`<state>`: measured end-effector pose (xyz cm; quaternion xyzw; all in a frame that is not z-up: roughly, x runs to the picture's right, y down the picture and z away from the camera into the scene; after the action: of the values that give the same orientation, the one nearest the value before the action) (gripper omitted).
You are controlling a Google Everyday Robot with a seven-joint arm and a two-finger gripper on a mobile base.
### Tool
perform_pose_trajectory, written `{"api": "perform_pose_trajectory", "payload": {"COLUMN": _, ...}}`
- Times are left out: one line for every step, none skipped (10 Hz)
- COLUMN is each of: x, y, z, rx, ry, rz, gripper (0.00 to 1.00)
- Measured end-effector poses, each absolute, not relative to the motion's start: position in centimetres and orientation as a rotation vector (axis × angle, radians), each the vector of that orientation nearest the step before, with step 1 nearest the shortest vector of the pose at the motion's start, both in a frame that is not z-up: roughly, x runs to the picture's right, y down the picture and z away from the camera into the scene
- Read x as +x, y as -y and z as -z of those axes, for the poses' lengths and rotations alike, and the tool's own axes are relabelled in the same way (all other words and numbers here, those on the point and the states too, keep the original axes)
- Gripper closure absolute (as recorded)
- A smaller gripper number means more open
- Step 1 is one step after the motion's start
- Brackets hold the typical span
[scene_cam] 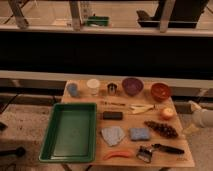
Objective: Stack bowls on top of each other
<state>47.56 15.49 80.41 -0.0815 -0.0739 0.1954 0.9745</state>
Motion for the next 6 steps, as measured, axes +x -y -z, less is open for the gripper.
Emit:
{"api": "perform_pose_trajectory", "payload": {"x": 47.3, "y": -14.9, "z": -79.7, "rx": -0.179, "ry": 0.134, "rz": -0.367, "gripper": 0.0}}
{"api": "perform_pose_trajectory", "payload": {"x": 46.6, "y": -13.6, "z": -78.6, "rx": -0.202, "ry": 0.115, "rz": -0.328, "gripper": 0.0}}
{"api": "perform_pose_trajectory", "payload": {"x": 45.9, "y": -12.0, "z": -77.6, "rx": -0.222, "ry": 0.097, "rz": -0.289, "gripper": 0.0}}
{"api": "perform_pose_trajectory", "payload": {"x": 45.6, "y": -10.5, "z": -76.6, "rx": -0.24, "ry": 0.08, "rz": -0.255, "gripper": 0.0}}
{"api": "perform_pose_trajectory", "payload": {"x": 45.3, "y": -9.1, "z": -76.2, "rx": -0.256, "ry": 0.072, "rz": -0.222, "gripper": 0.0}}
{"api": "perform_pose_trajectory", "payload": {"x": 44.7, "y": -8.0, "z": -76.4, "rx": -0.264, "ry": 0.079, "rz": -0.187, "gripper": 0.0}}
